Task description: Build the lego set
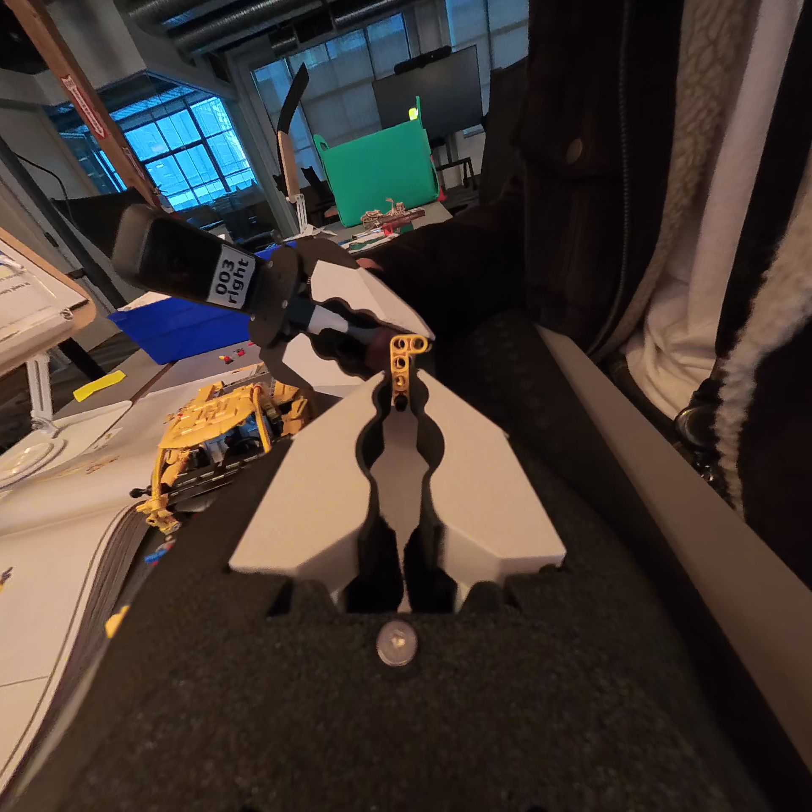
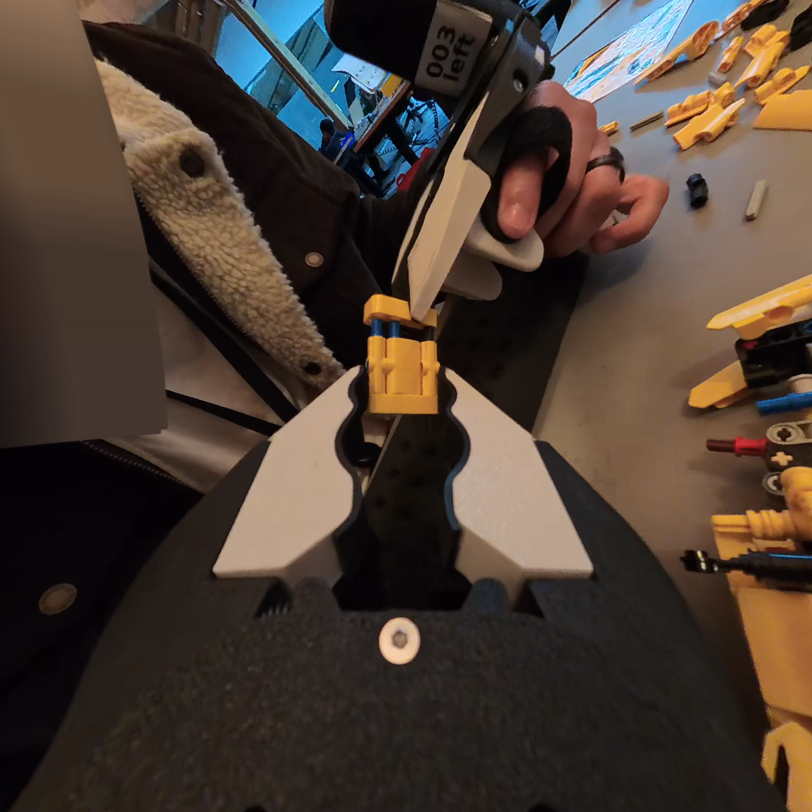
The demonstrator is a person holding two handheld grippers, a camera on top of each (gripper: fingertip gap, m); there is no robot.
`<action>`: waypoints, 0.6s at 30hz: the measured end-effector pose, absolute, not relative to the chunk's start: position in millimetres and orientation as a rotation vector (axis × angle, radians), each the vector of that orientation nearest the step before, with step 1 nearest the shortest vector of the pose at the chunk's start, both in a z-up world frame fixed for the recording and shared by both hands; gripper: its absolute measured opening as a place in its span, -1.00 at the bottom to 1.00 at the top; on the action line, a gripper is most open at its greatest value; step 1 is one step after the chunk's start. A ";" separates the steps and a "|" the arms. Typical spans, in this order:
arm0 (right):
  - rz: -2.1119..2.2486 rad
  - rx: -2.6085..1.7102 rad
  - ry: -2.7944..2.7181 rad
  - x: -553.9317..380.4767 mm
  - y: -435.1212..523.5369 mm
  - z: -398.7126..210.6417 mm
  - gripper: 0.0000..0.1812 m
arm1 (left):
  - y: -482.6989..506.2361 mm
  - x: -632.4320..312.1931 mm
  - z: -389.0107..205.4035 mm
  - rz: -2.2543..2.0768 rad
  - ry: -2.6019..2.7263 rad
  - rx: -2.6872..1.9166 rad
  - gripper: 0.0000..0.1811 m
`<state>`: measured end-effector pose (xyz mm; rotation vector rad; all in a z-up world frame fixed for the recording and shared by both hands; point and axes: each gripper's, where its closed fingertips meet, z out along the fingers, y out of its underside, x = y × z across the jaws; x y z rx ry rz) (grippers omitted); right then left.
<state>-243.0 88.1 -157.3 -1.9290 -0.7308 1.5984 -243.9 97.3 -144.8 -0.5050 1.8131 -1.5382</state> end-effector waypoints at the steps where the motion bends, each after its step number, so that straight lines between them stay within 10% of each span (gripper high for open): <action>1: 1.593 -1.931 -0.731 -243.0 88.7 -158.2 -0.67 | 98.1 -243.4 -145.4 -1.544 1.817 -0.525 -0.91; 18: 1.621 -1.862 -0.522 -250.8 118.5 -151.1 -0.68 | 126.0 -236.3 -139.7 -1.754 1.785 -0.942 -0.92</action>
